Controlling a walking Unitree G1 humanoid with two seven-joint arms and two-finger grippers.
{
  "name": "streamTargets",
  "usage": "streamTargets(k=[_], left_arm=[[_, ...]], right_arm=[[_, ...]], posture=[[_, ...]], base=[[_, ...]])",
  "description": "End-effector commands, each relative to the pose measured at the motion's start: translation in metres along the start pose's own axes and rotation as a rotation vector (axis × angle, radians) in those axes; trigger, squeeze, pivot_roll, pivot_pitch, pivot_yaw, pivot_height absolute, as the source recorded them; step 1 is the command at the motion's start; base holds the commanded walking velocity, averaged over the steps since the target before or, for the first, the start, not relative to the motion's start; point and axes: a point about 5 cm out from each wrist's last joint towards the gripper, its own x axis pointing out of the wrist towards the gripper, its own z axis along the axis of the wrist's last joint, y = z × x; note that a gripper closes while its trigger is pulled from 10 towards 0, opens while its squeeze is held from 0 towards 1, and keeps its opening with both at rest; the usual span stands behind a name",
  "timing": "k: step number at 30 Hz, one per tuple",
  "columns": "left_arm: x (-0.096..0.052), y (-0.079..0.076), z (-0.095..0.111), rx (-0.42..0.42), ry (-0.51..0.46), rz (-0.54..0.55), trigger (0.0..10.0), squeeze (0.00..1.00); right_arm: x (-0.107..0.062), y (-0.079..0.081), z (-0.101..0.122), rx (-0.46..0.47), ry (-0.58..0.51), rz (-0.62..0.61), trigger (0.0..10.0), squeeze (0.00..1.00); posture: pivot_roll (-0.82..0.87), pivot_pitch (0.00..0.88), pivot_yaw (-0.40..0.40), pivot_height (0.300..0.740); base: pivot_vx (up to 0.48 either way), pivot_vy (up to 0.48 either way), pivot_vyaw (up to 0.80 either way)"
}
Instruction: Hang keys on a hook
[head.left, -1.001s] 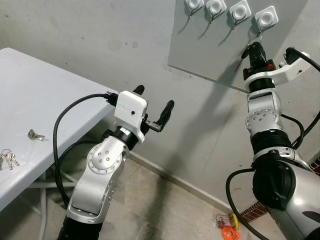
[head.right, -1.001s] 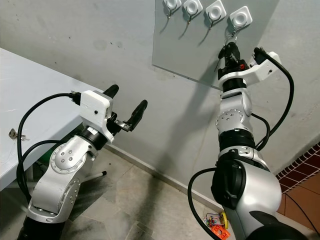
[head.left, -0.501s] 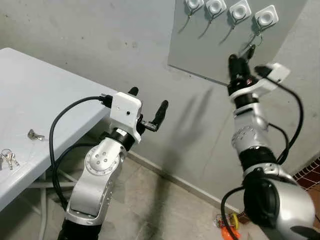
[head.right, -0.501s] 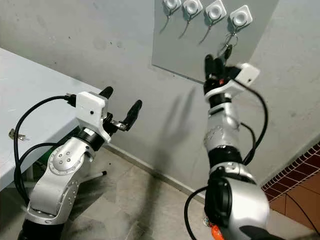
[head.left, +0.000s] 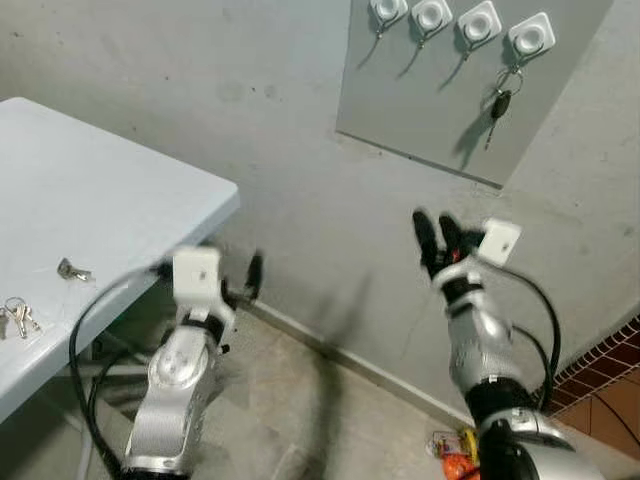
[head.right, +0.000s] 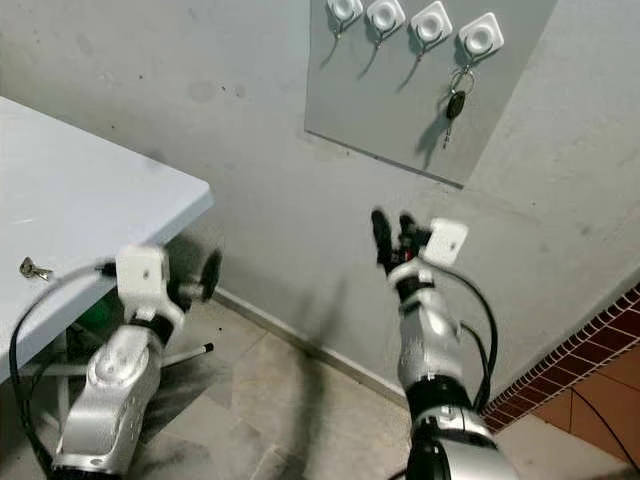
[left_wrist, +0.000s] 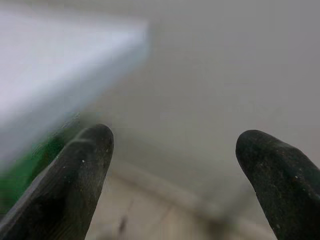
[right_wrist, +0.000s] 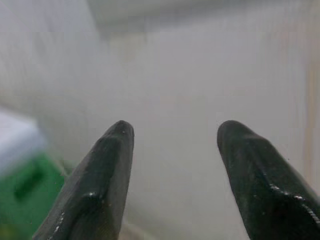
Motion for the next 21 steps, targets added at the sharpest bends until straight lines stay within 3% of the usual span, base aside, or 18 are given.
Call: streamTargets(k=[1, 2, 4, 5, 6, 7, 8, 9, 13, 16, 17, 21], left_arm=[[-0.002, 0.004, -0.020, 0.004, 0.048, 0.038, 10.0, 0.00], [-0.005, 0.003, -0.036, -0.024, 0.097, 0.002, 10.0, 0.00], [-0.009, 0.004, -0.051, 0.033, 0.150, 0.014, 10.0, 0.00], [-0.012, 0.005, -0.059, 0.008, 0.174, 0.013, 10.0, 0.00], [-0.014, 0.005, -0.065, -0.017, 0.187, 0.012, 10.0, 0.00], [-0.017, 0.005, -0.073, 0.005, 0.220, 0.011, 10.0, 0.00], [-0.023, 0.006, -0.089, 0.058, 0.286, 0.015, 10.0, 0.00], [-0.023, 0.006, -0.089, 0.058, 0.286, 0.015, 10.0, 0.00], [-0.043, 0.006, -0.122, 0.044, 0.432, 0.026, 10.0, 0.00], [-0.052, 0.007, -0.133, 0.029, 0.498, 0.049, 10.0, 0.00], [-0.061, 0.007, -0.142, -0.003, 0.545, 0.075, 10.0, 0.00], [-0.075, 0.007, -0.155, -0.006, 0.623, 0.091, 10.0, 0.00]], right_arm=[[-0.009, -0.002, -0.015, -0.074, 0.071, 0.004, 10.0, 1.00], [-0.018, -0.004, -0.028, -0.082, 0.129, -0.002, 10.0, 1.00], [-0.029, -0.007, -0.044, -0.125, 0.217, -0.010, 10.0, 1.00], [-0.036, -0.008, -0.051, -0.159, 0.258, -0.013, 10.0, 0.92], [-0.040, -0.009, -0.056, -0.184, 0.284, -0.014, 10.0, 0.92], [-0.048, -0.010, -0.065, -0.202, 0.336, -0.014, 10.0, 0.23], [-0.061, -0.013, -0.080, -0.200, 0.433, -0.010, 10.0, 0.00], [-0.061, -0.013, -0.080, -0.200, 0.433, -0.010, 10.0, 0.00], [-0.097, -0.020, -0.111, -0.255, 0.649, -0.032, 10.0, 0.00], [-0.111, -0.025, -0.120, -0.253, 0.726, -0.059, 10.0, 0.00], [-0.126, -0.033, -0.127, -0.288, 0.796, -0.101, 10.0, 0.00], [-0.144, -0.041, -0.133, -0.308, 0.871, -0.136, 10.0, 0.00]], posture=[[0.00, 0.030, -0.026, 0.740], [0.00, 0.030, -0.026, 0.740], [0.00, 0.025, -0.026, 0.740], [0.00, 0.023, -0.027, 0.740], [0.00, 0.023, -0.027, 0.740], [0.00, 0.019, -0.029, 0.740], [0.00, 0.017, -0.029, 0.740], [0.00, 0.017, -0.029, 0.740], [0.00, 0.006, -0.037, 0.740], [0.01, 0.000, -0.042, 0.740], [0.01, 0.000, -0.041, 0.740], [0.01, 0.000, -0.045, 0.740]], base=[[0.000, 0.000, 0.00], [0.000, 0.000, 0.00], [0.000, 0.000, 0.00], [0.000, 0.000, 0.00], [0.000, 0.000, 0.00], [0.000, 0.000, 0.00], [0.000, 0.000, 0.00], [0.000, 0.000, 0.00], [0.000, 0.000, 0.00], [0.000, 0.000, 0.00], [0.000, 0.000, 0.00], [0.000, 0.000, 0.00]])
